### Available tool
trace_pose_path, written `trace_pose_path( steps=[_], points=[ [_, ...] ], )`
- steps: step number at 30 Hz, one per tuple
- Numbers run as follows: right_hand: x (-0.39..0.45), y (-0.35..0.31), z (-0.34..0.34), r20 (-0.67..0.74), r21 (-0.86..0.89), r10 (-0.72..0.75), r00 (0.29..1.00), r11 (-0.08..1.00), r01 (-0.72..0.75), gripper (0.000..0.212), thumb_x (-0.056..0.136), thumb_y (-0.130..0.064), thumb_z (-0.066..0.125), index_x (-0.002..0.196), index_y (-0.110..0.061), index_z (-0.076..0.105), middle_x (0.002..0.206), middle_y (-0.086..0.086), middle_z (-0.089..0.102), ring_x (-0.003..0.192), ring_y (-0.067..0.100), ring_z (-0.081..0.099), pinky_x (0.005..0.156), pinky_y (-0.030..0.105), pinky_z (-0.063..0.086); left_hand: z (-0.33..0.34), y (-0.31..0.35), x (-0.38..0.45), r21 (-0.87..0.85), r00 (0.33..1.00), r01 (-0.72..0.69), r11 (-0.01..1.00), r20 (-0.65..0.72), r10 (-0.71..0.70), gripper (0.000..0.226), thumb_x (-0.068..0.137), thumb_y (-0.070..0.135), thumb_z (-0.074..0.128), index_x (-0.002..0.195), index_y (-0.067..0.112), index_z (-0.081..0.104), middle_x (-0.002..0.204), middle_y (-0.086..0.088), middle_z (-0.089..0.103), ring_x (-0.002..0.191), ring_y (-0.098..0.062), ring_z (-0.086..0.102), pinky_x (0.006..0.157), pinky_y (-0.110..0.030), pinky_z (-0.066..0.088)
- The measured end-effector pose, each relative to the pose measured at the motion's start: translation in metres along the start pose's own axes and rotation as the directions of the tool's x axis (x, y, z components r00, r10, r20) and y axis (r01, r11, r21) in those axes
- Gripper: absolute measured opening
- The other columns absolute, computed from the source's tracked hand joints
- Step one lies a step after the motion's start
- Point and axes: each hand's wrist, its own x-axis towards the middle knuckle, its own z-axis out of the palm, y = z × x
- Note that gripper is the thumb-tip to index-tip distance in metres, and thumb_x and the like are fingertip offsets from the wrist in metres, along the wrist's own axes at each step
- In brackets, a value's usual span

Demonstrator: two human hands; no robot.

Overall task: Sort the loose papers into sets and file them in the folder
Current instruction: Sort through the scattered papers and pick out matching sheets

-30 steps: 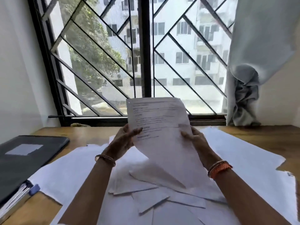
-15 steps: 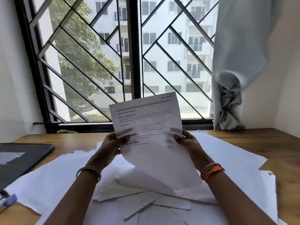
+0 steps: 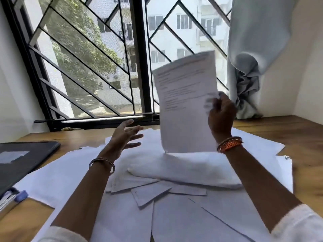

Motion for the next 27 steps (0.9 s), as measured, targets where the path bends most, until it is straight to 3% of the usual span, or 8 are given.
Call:
trace_pose_path(
  steps=[2, 5, 11, 15, 17, 20, 23, 27],
  points=[
    [0.025, -0.016, -0.018, -0.101, -0.292, -0.332, 0.938, 0.911, 0.291, 0.041, 0.079, 0.009, 0.049, 0.109, -0.011, 0.069, 0.093, 0.013, 0.072, 0.081, 0.032, 0.065, 0.067, 0.031, 0.038, -0.006, 0.004, 0.000, 0.121, 0.997, 0.077, 0.990, -0.002, -0.077, 0.040, 0.089, 0.020, 0.064, 0.126, 0.016, 0.048, 0.106, -0.003, 0.071, 0.095, -0.022, 0.069, 0.066, -0.035, 0.059],
    [0.028, -0.032, -0.038, 0.228, -0.467, -0.445, 0.866, 0.730, 0.498, 0.055, 0.074, 0.009, 0.047, 0.114, -0.023, 0.067, 0.100, 0.005, 0.071, 0.078, 0.033, 0.065, 0.063, 0.031, 0.046, -0.014, 0.012, -0.002, 0.347, 0.982, 0.131, 0.929, 0.081, -0.169, 0.029, 0.093, 0.020, 0.059, 0.121, 0.015, 0.054, 0.109, -0.006, 0.070, 0.098, -0.023, 0.067, 0.074, -0.037, 0.057],
    [-0.044, 0.009, -0.061, 0.809, -0.586, 0.336, 0.483, 0.382, 0.715, 0.034, 0.092, -0.009, 0.037, 0.116, -0.019, 0.058, 0.113, 0.006, 0.062, 0.103, 0.029, 0.061, 0.075, 0.032, 0.043, -0.032, 0.017, -0.018, 0.542, 0.968, 0.100, 0.835, 0.142, -0.208, 0.028, 0.096, 0.019, 0.054, 0.123, 0.014, 0.052, 0.112, -0.008, 0.068, 0.104, -0.024, 0.065, 0.082, -0.037, 0.053],
    [-0.047, 0.013, -0.053, 0.626, -0.726, 0.712, 0.318, 0.384, 0.570, 0.052, 0.099, -0.025, 0.030, 0.146, -0.005, 0.024, 0.153, 0.021, 0.024, 0.138, 0.040, 0.026, 0.110, 0.052, 0.024, -0.037, 0.003, -0.027, 0.456, 0.968, 0.121, 0.882, 0.141, -0.206, 0.030, 0.096, 0.018, 0.054, 0.125, 0.015, 0.047, 0.109, -0.008, 0.069, 0.098, -0.021, 0.067, 0.081, -0.033, 0.053],
    [-0.047, -0.003, -0.040, 0.770, -0.619, 0.566, 0.296, 0.548, 0.563, 0.068, 0.100, -0.041, 0.030, 0.152, -0.006, 0.004, 0.159, 0.017, 0.002, 0.147, 0.034, 0.002, 0.117, 0.051, 0.007, -0.035, -0.010, -0.026, 0.463, 0.975, 0.135, 0.876, 0.098, -0.202, 0.029, 0.097, 0.019, 0.053, 0.124, 0.015, 0.046, 0.102, -0.004, 0.070, 0.088, -0.014, 0.066, 0.073, -0.026, 0.050],
    [-0.070, -0.045, -0.027, 0.951, -0.258, 0.310, 0.001, 0.790, 0.557, 0.086, 0.096, -0.056, 0.036, 0.152, -0.007, -0.008, 0.159, 0.013, -0.014, 0.146, 0.022, -0.017, 0.119, 0.038, -0.009, -0.027, -0.031, -0.025, 0.476, 0.995, 0.098, 0.874, -0.024, -0.098, 0.023, 0.096, 0.011, 0.050, 0.119, 0.013, 0.048, 0.089, 0.000, 0.069, 0.067, -0.001, 0.060, 0.056, -0.016, 0.043],
    [-0.107, -0.056, -0.009, 0.948, -0.132, 0.268, -0.171, 0.821, 0.555, 0.087, 0.095, -0.056, 0.036, 0.150, 0.002, 0.001, 0.158, 0.022, 0.000, 0.148, 0.030, -0.001, 0.121, 0.038, 0.006, -0.031, -0.048, -0.023, 0.555, 0.993, -0.012, 0.832, -0.094, 0.077, 0.024, 0.090, 0.001, 0.046, 0.110, 0.012, 0.053, 0.085, -0.005, 0.070, 0.060, -0.002, 0.059, 0.058, -0.019, 0.046],
    [-0.116, -0.064, -0.005, 0.993, -0.071, 0.113, -0.046, 0.842, 0.535, 0.045, 0.095, -0.041, 0.044, 0.126, -0.008, 0.042, 0.120, 0.016, 0.052, 0.110, 0.032, 0.054, 0.089, 0.039, 0.046, -0.033, -0.054, -0.021, 0.661, 0.984, -0.042, 0.750, -0.104, 0.147, 0.024, 0.086, 0.005, 0.048, 0.106, 0.016, 0.057, 0.078, 0.003, 0.068, 0.074, -0.016, 0.062, 0.077, -0.033, 0.050]
  ],
)
